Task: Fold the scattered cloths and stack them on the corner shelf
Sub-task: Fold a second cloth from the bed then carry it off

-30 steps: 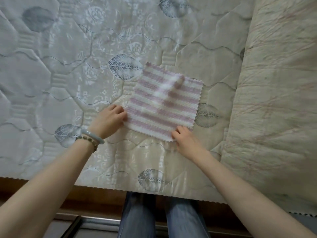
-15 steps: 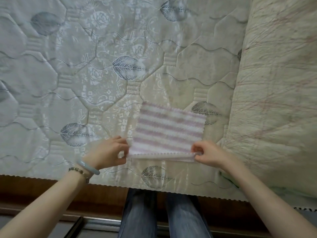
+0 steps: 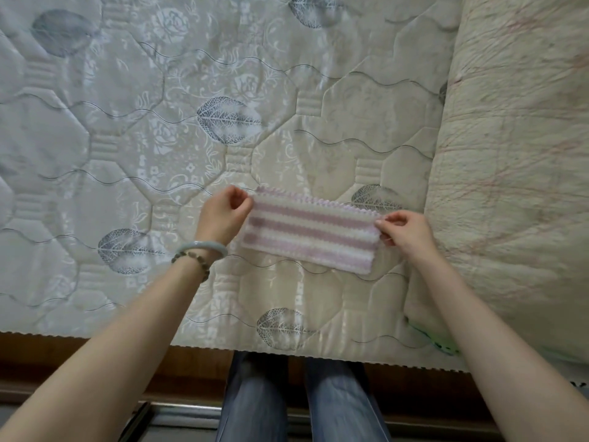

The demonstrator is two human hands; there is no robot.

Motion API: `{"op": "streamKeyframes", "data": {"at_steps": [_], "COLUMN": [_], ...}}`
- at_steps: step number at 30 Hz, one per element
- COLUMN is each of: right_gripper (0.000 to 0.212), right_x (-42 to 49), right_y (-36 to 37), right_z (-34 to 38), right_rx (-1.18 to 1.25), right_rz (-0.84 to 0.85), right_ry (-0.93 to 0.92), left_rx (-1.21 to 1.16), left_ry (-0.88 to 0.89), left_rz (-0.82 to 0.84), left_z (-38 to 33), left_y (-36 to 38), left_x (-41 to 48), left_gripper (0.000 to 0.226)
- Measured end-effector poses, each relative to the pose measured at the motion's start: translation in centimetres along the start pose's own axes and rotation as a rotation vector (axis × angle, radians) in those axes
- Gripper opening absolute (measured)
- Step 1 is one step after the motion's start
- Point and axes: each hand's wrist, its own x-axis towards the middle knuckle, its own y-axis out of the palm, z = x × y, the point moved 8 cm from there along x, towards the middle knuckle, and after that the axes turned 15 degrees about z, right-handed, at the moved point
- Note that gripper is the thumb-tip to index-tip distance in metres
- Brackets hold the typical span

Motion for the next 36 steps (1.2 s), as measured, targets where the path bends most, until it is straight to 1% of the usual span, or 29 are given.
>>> {"op": "streamKeyframes", "data": {"at_steps": [2,4,5,6,7,8,9,10,11,12,13,14,17,19,23,25,29,30,31,32,33,34,35,36], "right_gripper": [0.017,0.011,0.015,0.024,0.033,0.037,0.040,0.043,0.048,0.054,0.059,0.062,0.066,0.069,0.072,0.073,0.076,0.074,0.070,0.061,0.050,0.042,0.039,0.040], "right_x": [0.7,0.9,0.6,0.2,-0.3,-1.1,-1.7,-2.2,-2.4,-2.3,-1.9,-1.5,-0.5,-0.2,-1.0,-1.1,-0.5,-0.6,-0.9,-1.4,-1.9,-2.0,-1.7,-1.1], "right_y": [-0.2,-0.3,-0.4,-0.4,-0.2,0.4,1.9,4.1,6.5,8.6,10.1,10.9,11.0,10.9,10.2,9.2,8.3,8.2,7.8,6.8,5.3,3.6,2.3,1.6], "right_z": [0.3,0.9,1.4,2.0,2.8,3.9,4.7,4.9,4.5,3.6,2.6,1.6,-0.4,-0.3,0.6,0.0,-1.0,-0.4,0.7,2.0,3.2,3.8,3.9,3.6], "right_rx": [-0.076,-0.192,-0.286,-0.406,-0.530,-0.647,-0.767,-0.897,-1.015,-1.113,-1.190,-1.242,-1.320,-1.334,-1.318,-1.328,-1.346,-1.277,-1.143,-0.961,-0.799,-0.698,-0.655,-0.650], "right_rz": [-0.037,-0.069,-0.104,-0.157,-0.217,-0.270,-0.280,-0.246,-0.164,-0.078,-0.011,0.027,0.072,0.107,0.080,0.094,0.209,0.237,0.242,0.183,0.074,-0.026,-0.077,-0.072], "right_ry": [-0.009,-0.012,-0.015,-0.037,-0.091,-0.185,-0.310,-0.431,-0.516,-0.554,-0.559,-0.536,-0.489,-0.470,-0.490,-0.492,-0.414,-0.412,-0.425,-0.467,-0.505,-0.505,-0.469,-0.395], "left_rx": [0.054,0.115,0.152,0.212,0.309,0.437,0.574,0.705,0.830,0.944,1.032,1.082,1.135,1.152,1.122,1.127,1.101,1.101,1.089,1.068,1.044,1.025,1.017,1.022], "left_ry": [0.005,0.006,0.010,0.036,0.109,0.221,0.350,0.472,0.578,0.656,0.698,0.708,0.655,0.635,0.644,0.626,0.519,0.513,0.518,0.536,0.570,0.618,0.661,0.685], "left_rz": [-0.046,-0.067,-0.085,-0.109,-0.132,-0.131,-0.094,-0.025,0.056,0.124,0.171,0.195,0.245,0.234,0.163,0.187,0.257,0.245,0.222,0.194,0.171,0.155,0.163,0.179], "left_z": [-0.8,-1.4,-1.6,-1.9,-2.5,-3.4,-4.3,-4.9,-5.0,-4.7,-4.2,-3.7,-2.4,-2.6,-4.6,-4.3,-2.6,-2.9,-3.4,-4.1,-4.9,-5.8,-6.3,-6.5], "left_y": [-0.2,-0.2,-0.3,-0.3,-0.1,0.5,1.8,3.6,5.6,7.6,9.2,10.4,12.0,11.9,11.8,12.7,13.5,13.5,13.4,13.4,13.5,13.8,14.3,14.9], "left_x": [0.6,1.1,1.2,1.3,1.2,1.0,0.6,0.1,-0.4,-0.8,-1.1,-1.2,-0.7,-0.5,-2.1,-2.2,-1.3,-1.3,-1.6,-2.2,-2.9,-3.6,-4.2,-4.5], "left_gripper": [0.009,0.014,0.021,0.030,0.039,0.045,0.050,0.056,0.060,0.062,0.063,0.064,0.069,0.071,0.073,0.073,0.072,0.072,0.072,0.070,0.067,0.062,0.057,0.054]}}
